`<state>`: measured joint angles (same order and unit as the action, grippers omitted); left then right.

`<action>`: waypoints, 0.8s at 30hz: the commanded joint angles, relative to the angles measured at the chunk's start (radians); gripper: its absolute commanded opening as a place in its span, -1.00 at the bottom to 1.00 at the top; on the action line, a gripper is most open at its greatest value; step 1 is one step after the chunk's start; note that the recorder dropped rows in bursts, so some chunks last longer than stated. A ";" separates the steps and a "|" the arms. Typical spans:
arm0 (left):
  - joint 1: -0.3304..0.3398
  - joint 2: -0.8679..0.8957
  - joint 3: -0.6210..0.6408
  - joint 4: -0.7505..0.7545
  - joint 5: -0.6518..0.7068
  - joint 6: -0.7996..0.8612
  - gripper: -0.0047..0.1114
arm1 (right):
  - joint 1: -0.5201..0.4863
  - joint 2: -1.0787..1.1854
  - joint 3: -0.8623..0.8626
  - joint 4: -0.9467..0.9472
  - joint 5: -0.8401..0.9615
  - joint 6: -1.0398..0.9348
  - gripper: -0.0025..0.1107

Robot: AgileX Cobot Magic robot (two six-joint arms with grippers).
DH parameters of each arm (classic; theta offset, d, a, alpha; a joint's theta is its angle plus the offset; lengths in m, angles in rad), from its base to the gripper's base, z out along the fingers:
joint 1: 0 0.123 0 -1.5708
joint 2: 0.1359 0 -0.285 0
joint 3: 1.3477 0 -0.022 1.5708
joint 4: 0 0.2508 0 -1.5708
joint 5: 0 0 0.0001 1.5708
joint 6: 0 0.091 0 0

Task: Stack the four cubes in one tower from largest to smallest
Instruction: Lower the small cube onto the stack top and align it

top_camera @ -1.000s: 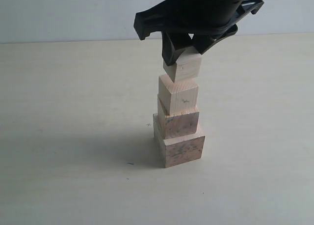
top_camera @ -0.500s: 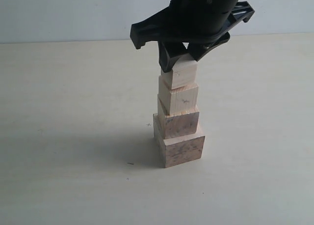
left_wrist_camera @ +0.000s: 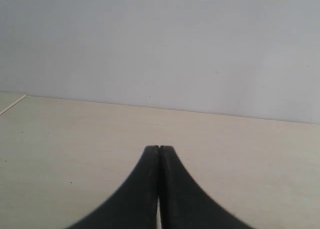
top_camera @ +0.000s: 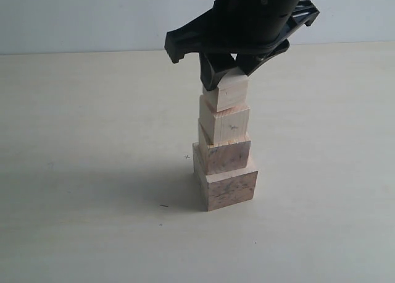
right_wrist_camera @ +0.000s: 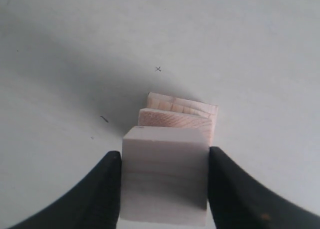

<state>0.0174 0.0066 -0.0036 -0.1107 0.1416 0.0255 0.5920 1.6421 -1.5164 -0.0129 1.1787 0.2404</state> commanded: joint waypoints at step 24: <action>-0.007 -0.007 0.004 -0.006 -0.001 -0.004 -0.92 | 0.002 0.019 -0.006 -0.026 -0.021 -0.010 -0.96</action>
<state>0.0174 0.0066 -0.0036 -0.1107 0.1416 0.0255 0.5920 1.6619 -1.5164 -0.0268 1.1720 0.2358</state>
